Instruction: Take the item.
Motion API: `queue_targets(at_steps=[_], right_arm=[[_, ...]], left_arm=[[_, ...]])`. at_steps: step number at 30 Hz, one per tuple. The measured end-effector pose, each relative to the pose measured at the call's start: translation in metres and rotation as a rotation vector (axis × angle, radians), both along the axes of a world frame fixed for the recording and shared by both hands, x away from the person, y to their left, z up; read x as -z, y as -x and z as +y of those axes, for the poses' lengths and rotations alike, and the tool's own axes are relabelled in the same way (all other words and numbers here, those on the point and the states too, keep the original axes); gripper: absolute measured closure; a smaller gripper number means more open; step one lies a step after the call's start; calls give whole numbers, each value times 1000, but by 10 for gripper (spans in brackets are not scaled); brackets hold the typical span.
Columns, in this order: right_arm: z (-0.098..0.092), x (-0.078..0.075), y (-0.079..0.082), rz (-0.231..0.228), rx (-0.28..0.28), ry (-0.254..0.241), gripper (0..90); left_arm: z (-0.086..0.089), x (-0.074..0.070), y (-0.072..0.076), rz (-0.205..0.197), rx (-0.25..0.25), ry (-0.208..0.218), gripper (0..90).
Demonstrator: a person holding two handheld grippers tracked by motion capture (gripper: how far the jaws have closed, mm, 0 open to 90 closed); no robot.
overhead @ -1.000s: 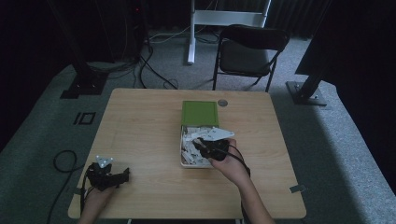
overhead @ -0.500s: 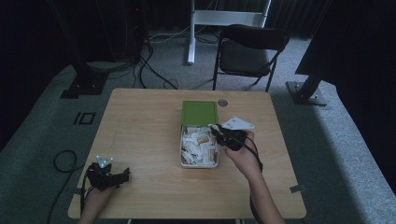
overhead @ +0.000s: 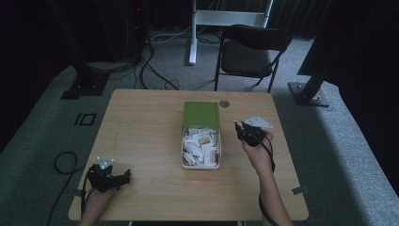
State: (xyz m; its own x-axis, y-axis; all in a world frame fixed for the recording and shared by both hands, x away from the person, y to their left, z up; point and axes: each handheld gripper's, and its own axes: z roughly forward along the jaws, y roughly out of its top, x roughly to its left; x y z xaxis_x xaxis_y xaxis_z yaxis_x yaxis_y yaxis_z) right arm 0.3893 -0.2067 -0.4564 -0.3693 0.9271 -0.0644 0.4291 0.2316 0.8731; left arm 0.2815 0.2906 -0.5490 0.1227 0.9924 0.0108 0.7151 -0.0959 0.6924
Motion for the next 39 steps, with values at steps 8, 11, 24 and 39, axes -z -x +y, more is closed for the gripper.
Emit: queue_targets(at_steps=[8, 11, 24, 39], right_arm=[[-9, 26, -18, 60, 48, -10, 731], [-9, 33, -25, 77, 64, -10, 731], [3, 68, -50, 142, 111, 0, 731], [12, 85, -59, 175, 139, 28, 700]], left_arm=[[0, 0, 0, 1, 0, 0, 21], [0, 0, 0, 0, 0, 0, 21], [0, 0, 0, 1, 0, 0, 21], [0, 0, 0, 0, 0, 0, 21]])
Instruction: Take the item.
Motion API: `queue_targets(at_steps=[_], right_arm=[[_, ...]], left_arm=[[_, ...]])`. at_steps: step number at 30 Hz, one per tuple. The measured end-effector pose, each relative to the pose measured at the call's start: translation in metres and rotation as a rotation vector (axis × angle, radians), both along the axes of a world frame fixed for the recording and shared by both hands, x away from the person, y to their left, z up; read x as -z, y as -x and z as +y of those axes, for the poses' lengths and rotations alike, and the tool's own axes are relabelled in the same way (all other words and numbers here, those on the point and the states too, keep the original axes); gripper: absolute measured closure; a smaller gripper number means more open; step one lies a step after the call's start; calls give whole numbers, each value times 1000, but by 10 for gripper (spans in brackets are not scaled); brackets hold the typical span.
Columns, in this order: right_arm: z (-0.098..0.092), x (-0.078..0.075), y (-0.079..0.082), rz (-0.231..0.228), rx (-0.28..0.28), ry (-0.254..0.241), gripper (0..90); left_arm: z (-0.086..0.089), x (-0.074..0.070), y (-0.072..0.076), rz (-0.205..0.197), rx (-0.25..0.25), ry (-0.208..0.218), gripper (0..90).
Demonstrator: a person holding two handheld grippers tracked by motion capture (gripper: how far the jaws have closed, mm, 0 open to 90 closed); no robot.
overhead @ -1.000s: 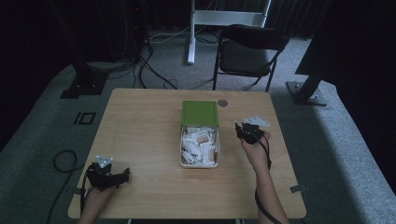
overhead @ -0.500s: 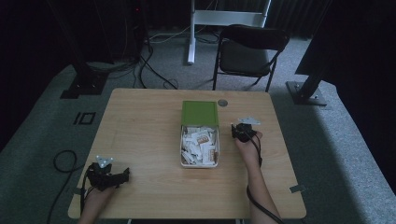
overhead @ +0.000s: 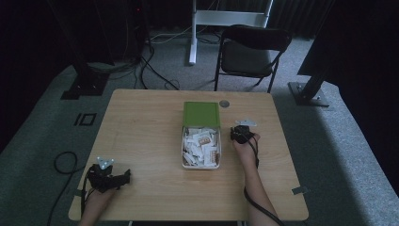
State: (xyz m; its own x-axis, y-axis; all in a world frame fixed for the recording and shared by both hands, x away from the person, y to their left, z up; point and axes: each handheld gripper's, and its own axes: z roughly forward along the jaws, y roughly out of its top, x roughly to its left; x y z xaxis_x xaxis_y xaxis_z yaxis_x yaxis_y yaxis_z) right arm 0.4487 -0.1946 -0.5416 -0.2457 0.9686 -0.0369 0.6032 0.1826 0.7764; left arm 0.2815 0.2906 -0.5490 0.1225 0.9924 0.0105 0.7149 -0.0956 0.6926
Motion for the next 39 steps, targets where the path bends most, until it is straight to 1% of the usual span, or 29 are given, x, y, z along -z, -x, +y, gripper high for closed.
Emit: queue_targets(at_steps=[2, 5, 7, 9, 11, 12, 14, 16, 17, 19, 20, 23, 26, 28, 30, 33, 39], right_arm=[[-1, 1, -1, 3, 4, -8, 685], [0, 3, -2, 21, 0, -31, 612], [0, 2, -2, 18, 0, -47, 528], [-1, 0, -1, 8, -2, -49, 461], [-2, -3, 0, 5, 5, -67, 353], [-4, -4, 0, 5, 10, -80, 321], [-6, -6, 3, 1, 24, -84, 273], [-9, -9, 6, -6, 37, -101, 227], [-10, -9, 7, -6, 39, -93, 204], [-11, -9, 9, -7, 37, -90, 201], [-15, -8, 14, -3, 33, -92, 185], [-20, -7, 20, -1, 43, -83, 177], [-26, -6, 27, 0, 49, -92, 136], [-31, -5, 32, 2, 49, -94, 136], [-37, -5, 37, -1, 64, -89, 135], [-44, -5, 43, -4, 74, -97, 134], [-57, -3, 57, 2, 78, -89, 134]], left_arm=[[0, 0, 0, 1, 0, 0, 21], [0, 0, 0, 1, 0, -1, 21], [0, 0, 0, 1, 0, -1, 21], [0, 0, 0, 0, 0, 0, 21], [0, 0, 0, 1, 0, 0, 21], [0, 0, 0, 1, 0, -1, 21], [0, 0, 0, 0, 0, 0, 21], [0, 0, 0, 0, 0, 0, 21], [0, 0, 0, 0, 0, 0, 21], [0, 0, 0, 0, 0, 0, 21], [0, 0, 0, 0, 0, 0, 21], [0, 0, 0, 0, 0, 0, 21], [0, 0, 0, 0, 0, 0, 21], [0, 0, 0, 0, 0, 0, 21], [0, 0, 0, 0, 0, 0, 21], [0, 0, 0, 0, 0, 0, 21], [0, 0, 0, 0, 0, 0, 21]])
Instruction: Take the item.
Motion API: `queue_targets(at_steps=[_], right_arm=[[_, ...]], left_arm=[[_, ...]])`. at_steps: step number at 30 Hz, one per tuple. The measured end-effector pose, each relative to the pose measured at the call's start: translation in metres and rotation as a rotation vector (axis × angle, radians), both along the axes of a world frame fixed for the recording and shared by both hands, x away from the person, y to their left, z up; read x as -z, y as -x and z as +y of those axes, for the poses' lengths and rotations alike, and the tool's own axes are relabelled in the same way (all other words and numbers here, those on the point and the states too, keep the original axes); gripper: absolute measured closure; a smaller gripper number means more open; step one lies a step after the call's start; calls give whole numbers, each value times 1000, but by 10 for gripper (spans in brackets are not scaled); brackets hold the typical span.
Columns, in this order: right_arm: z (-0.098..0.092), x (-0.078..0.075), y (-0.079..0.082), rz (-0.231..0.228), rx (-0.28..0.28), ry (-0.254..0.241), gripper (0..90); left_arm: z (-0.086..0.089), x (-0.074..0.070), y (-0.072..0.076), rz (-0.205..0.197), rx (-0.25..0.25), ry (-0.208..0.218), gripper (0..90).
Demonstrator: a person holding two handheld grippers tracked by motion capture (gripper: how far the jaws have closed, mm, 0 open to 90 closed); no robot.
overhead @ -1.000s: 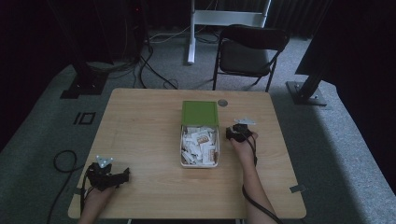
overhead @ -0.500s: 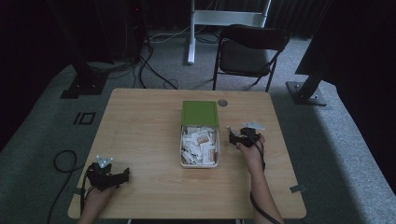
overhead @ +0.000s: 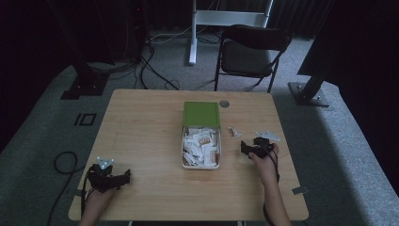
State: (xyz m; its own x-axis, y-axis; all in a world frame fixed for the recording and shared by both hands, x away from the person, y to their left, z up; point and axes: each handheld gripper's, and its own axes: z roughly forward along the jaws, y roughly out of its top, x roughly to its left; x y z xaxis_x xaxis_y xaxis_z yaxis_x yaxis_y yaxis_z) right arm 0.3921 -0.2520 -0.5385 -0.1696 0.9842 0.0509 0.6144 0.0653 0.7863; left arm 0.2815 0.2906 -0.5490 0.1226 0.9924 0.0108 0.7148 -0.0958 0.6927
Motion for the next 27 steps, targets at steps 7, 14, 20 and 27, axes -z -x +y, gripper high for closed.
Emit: queue_targets(at_steps=[7, 14, 20, 27], right_arm=[[-14, 4, 14, 15, 22, 9, 134], [-30, 5, 28, 17, 49, 17, 135], [-42, 8, 41, 17, 68, 19, 135], [-52, 11, 55, 22, 82, 52, 135]], left_arm=[[0, 0, 0, -1, 0, 0, 21], [0, 0, 0, -1, 0, 1, 21], [0, 0, 0, -1, 0, 1, 21], [0, 0, 0, 1, 1, -1, 21]])
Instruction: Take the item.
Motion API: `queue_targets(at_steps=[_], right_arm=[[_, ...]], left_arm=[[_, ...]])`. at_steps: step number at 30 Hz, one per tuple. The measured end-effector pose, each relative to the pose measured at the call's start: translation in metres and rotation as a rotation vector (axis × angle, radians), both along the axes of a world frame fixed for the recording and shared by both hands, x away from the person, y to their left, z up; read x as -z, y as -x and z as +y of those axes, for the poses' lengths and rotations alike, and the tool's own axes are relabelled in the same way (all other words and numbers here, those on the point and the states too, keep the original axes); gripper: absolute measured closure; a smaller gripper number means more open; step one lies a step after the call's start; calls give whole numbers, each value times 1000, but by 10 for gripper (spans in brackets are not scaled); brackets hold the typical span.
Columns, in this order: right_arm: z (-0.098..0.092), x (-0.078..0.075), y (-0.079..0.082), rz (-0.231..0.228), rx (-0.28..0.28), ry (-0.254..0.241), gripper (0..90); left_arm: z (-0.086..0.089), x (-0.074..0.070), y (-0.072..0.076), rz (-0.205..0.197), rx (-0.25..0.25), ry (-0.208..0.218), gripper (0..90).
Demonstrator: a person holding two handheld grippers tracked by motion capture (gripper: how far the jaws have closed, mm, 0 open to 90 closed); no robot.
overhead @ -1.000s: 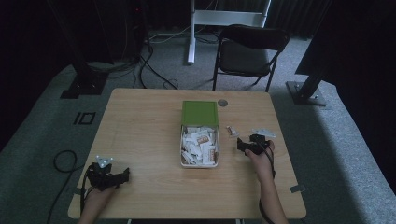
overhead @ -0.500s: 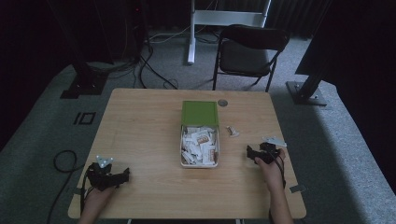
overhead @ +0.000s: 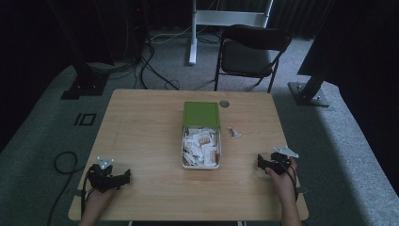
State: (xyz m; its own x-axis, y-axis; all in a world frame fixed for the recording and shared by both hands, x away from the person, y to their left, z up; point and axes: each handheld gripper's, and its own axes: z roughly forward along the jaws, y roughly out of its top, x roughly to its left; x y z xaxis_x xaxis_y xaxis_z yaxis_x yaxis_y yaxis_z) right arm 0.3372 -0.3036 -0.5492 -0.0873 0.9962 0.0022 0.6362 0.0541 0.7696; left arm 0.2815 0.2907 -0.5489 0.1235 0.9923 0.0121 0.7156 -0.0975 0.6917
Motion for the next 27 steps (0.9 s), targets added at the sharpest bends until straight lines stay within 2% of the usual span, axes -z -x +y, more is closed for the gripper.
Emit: queue_targets(at_steps=[5, 8, 16, 19, 22, 27], right_arm=[[-6, 3, 8, 16, -2, 7, 135], [-8, 2, 13, 10, 4, 3, 135], [-8, 4, 28, 42, 2, 1, 135], [-8, 4, 34, 34, 12, 0, 135], [-8, 4, 38, 43, 21, 29, 134], [-9, 5, 46, 61, 41, -15, 132]], left_arm=[[0, 0, 0, 0, 0, 0, 21], [0, 0, 0, -1, 0, 0, 21], [0, 0, 0, -1, 0, 1, 21], [0, 0, 0, 0, 0, 0, 21], [0, 0, 0, -1, 0, 0, 21], [0, 0, 0, -1, 0, 0, 21]])
